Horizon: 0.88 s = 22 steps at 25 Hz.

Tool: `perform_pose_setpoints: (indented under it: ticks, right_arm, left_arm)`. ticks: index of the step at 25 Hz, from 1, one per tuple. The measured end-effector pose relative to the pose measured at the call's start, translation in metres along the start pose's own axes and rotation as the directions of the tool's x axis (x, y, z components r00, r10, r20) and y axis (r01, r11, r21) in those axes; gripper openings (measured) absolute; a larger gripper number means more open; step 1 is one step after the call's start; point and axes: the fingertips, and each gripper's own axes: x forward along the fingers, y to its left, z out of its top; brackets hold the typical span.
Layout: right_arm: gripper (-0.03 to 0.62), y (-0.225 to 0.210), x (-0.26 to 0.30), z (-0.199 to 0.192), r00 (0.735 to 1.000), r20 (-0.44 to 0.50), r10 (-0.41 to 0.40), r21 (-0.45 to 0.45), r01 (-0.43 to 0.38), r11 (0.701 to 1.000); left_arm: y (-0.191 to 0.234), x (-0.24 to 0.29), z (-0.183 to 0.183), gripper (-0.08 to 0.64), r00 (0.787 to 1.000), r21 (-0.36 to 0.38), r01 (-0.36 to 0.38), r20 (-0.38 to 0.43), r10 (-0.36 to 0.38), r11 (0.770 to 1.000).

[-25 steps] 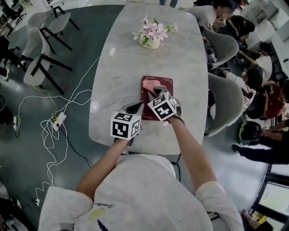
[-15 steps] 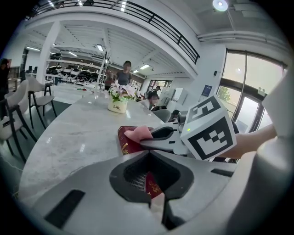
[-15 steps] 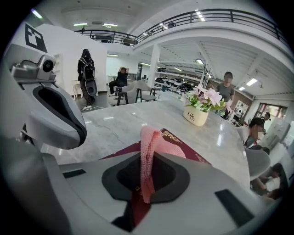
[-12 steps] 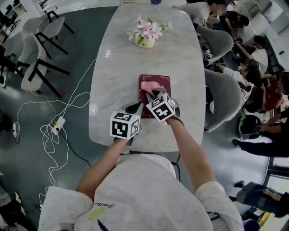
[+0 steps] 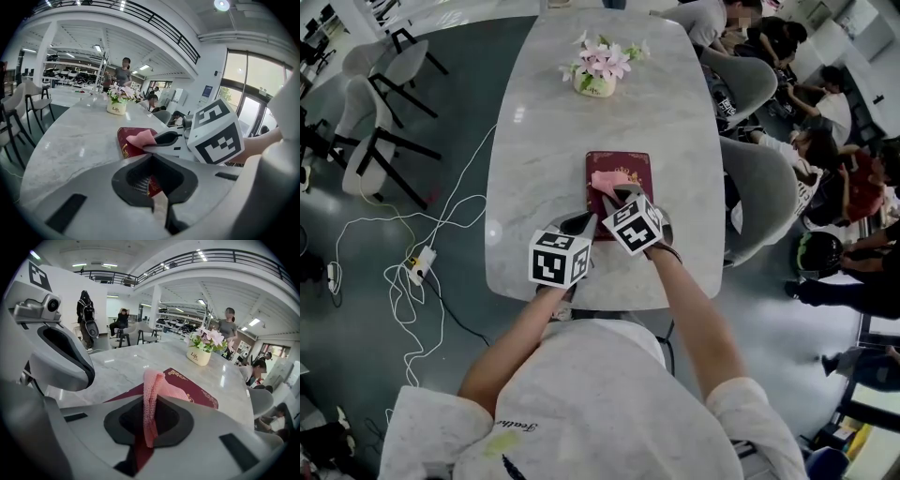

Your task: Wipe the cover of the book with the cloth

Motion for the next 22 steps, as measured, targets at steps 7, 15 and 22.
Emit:
perform_pose_setpoints:
  ticks: [7,15,22]
  right_arm:
    - [0.02,0.008,-0.006,-0.004,1.0,0.0,-0.009,0.008,0.009,1.0]
    - [0.02,0.018,-0.013,-0.011,1.0,-0.008,-0.015,0.016,0.015,1.0]
    - [0.02,0.026,-0.018,-0.014,1.0,-0.013,-0.027,0.017,0.027,0.999]
  left_arm:
    - [-0.004,-0.005,-0.001,0.008,1.0,0.013,0.012,0.002,-0.012,1.0]
    - [-0.012,-0.011,-0.006,0.008,1.0,0.025,0.027,0.002,-0.027,0.999]
    - [-0.014,-0.017,-0.011,0.008,0.999,0.03,0.036,0.001,-0.036,0.999]
